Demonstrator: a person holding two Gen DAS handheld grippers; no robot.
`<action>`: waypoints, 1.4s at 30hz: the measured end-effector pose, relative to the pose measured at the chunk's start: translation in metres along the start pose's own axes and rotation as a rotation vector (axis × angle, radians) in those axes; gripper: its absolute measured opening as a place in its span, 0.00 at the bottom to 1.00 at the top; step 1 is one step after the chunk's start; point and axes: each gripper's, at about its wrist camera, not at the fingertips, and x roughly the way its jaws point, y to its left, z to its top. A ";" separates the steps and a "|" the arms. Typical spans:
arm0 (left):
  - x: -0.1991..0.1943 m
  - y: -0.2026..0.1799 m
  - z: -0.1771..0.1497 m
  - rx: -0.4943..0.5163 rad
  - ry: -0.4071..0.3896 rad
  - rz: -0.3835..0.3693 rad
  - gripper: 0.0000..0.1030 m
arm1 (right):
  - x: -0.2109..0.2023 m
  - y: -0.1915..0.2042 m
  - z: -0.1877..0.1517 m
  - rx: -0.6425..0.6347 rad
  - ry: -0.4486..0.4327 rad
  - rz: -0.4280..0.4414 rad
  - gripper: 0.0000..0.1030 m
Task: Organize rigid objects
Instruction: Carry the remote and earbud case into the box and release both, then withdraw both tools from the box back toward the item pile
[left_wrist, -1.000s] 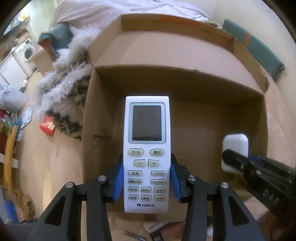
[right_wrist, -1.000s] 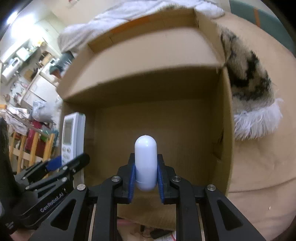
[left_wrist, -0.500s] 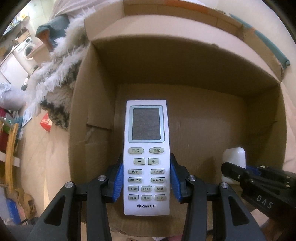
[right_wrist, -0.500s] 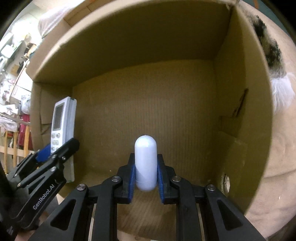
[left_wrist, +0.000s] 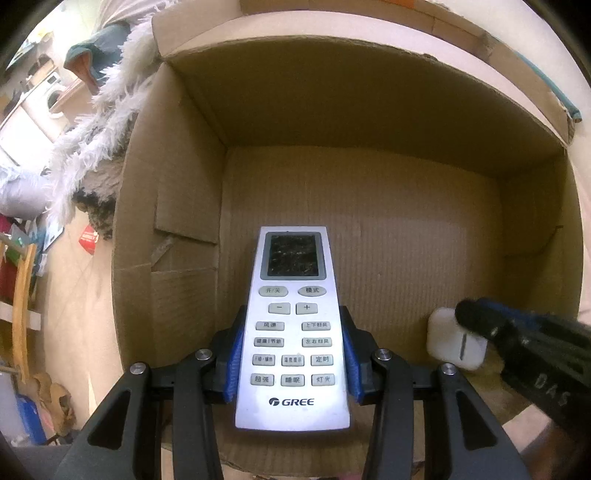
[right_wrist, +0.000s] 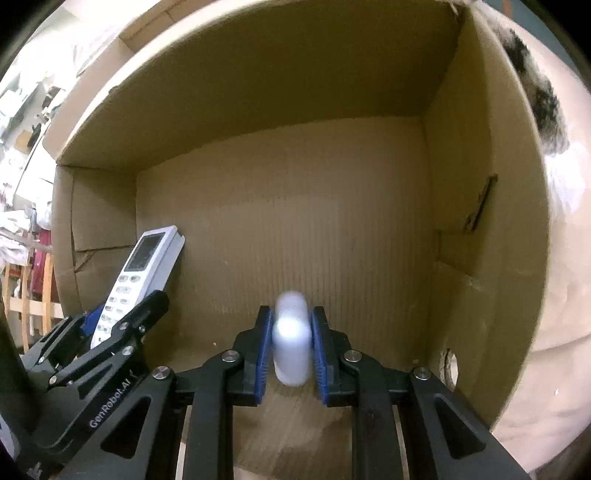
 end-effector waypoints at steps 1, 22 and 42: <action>0.002 0.000 0.000 0.001 0.003 0.002 0.39 | -0.003 0.001 0.000 -0.005 -0.013 -0.002 0.20; -0.024 -0.003 -0.012 0.008 -0.028 -0.009 0.64 | -0.042 0.006 0.006 -0.001 -0.189 0.070 0.86; -0.077 0.015 0.001 -0.049 -0.066 -0.023 0.65 | -0.072 0.012 0.000 -0.033 -0.284 0.065 0.88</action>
